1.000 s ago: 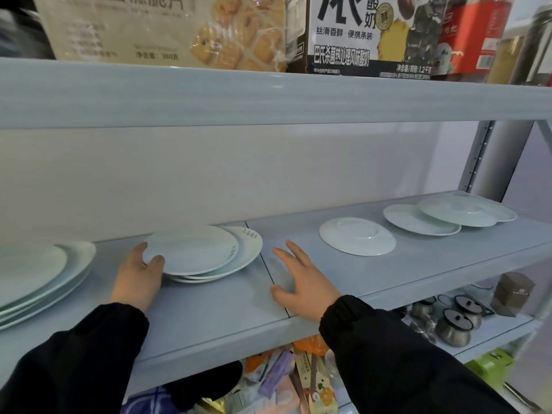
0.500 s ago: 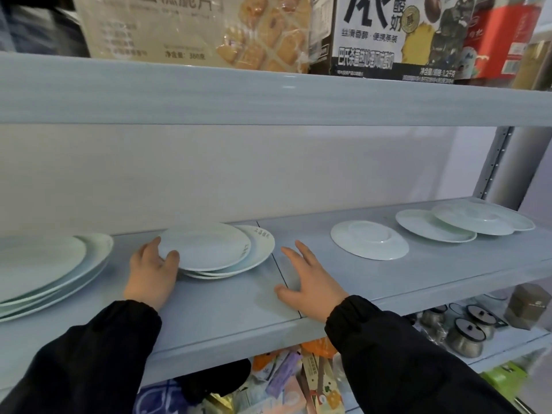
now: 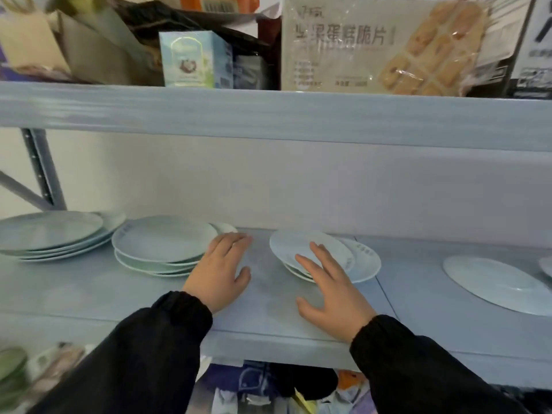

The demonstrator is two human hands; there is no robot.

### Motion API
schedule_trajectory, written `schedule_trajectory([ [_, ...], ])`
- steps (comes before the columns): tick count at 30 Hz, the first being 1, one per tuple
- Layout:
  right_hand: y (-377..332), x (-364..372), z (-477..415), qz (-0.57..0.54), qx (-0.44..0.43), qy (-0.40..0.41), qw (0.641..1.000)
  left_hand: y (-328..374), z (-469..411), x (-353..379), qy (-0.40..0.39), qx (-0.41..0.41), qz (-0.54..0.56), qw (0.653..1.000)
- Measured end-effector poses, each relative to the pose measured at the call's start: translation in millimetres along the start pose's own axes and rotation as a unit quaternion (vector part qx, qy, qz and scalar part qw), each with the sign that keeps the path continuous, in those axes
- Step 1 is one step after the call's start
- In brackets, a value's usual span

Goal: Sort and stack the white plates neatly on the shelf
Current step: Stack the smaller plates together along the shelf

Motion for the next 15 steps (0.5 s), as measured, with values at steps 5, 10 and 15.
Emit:
schedule_trajectory([
  [5,-15.8,12.0,-6.3,-0.006,-0.032,0.005,0.999,-89.2,17.1,-39.0,-0.148,-0.153,-0.16,0.964],
  [10,-13.9,14.4,-7.5,-0.025,-0.026,0.003,0.999,-142.1,43.6,-31.9,-0.333,-0.244,-0.164,0.896],
  [15,-10.4,13.8,-6.8,-0.032,-0.016,0.001,0.999,-150.9,40.2,-30.8,-0.318,-0.236,-0.219,0.892],
])
Point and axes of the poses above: each hand's wrist, its own z-axis away from the middle knuckle, its own x-axis out of the palm, y = z × x, the point moved 10 cm from there along -z, towards the middle knuckle, and after that the axes turned 9 degrees about -y, right-handed, at the moved point
